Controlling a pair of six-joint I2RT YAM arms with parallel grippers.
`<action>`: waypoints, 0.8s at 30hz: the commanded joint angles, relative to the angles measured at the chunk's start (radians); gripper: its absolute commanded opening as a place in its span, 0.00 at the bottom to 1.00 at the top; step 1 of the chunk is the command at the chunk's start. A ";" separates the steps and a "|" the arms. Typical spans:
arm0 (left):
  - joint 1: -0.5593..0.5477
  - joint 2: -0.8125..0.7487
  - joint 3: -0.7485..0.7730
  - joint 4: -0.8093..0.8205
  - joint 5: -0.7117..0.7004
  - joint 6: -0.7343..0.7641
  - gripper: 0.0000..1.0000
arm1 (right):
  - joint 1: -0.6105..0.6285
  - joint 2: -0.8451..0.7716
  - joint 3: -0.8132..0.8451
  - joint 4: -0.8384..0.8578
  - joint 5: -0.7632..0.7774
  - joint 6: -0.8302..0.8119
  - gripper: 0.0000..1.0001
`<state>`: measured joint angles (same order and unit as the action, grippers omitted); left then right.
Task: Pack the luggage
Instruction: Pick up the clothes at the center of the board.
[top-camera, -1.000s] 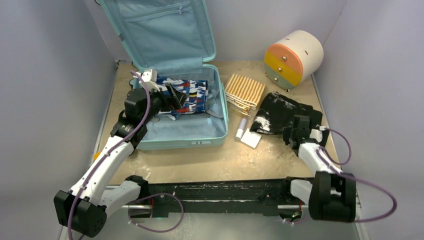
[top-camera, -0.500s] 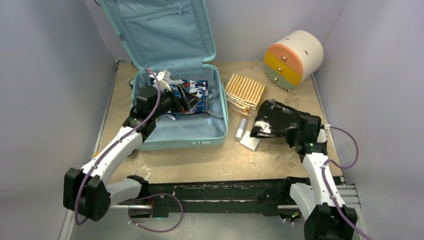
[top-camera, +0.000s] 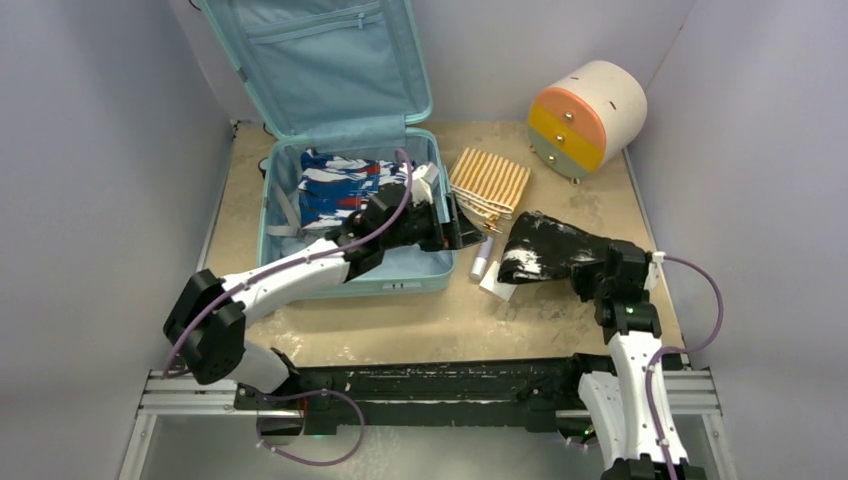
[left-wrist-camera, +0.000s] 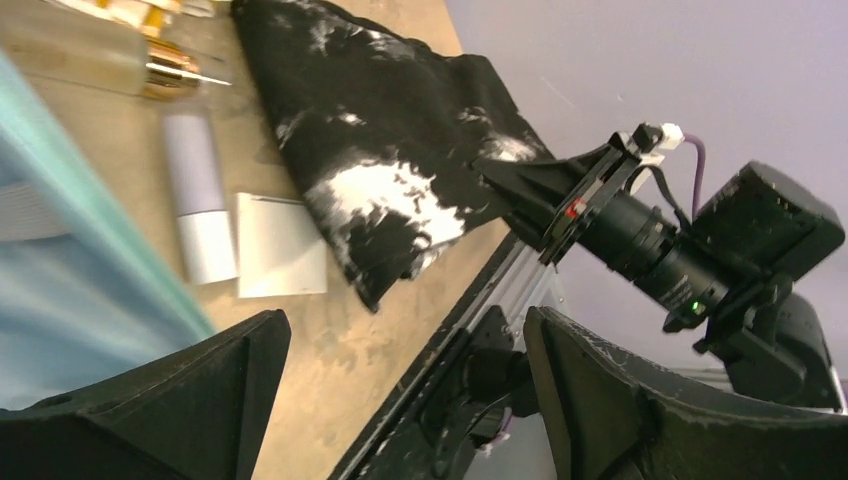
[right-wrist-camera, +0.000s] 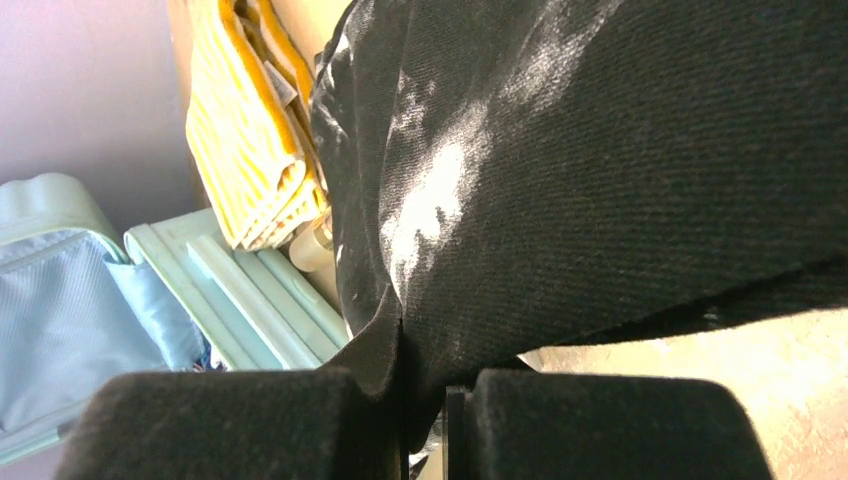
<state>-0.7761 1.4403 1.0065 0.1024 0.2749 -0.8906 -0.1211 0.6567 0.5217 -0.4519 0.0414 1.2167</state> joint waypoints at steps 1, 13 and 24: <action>-0.055 0.103 0.141 -0.037 -0.068 -0.127 0.92 | -0.005 -0.070 0.012 0.005 -0.033 -0.031 0.00; -0.129 0.361 0.245 -0.099 0.023 -0.425 0.94 | 0.007 -0.160 -0.020 -0.029 -0.038 -0.063 0.00; -0.175 0.427 0.322 -0.205 0.003 -0.504 0.95 | 0.032 -0.223 -0.007 -0.035 -0.021 -0.121 0.00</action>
<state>-0.9230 1.8538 1.2881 -0.0048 0.3019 -1.3514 -0.1009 0.4725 0.4858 -0.5446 0.0158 1.1381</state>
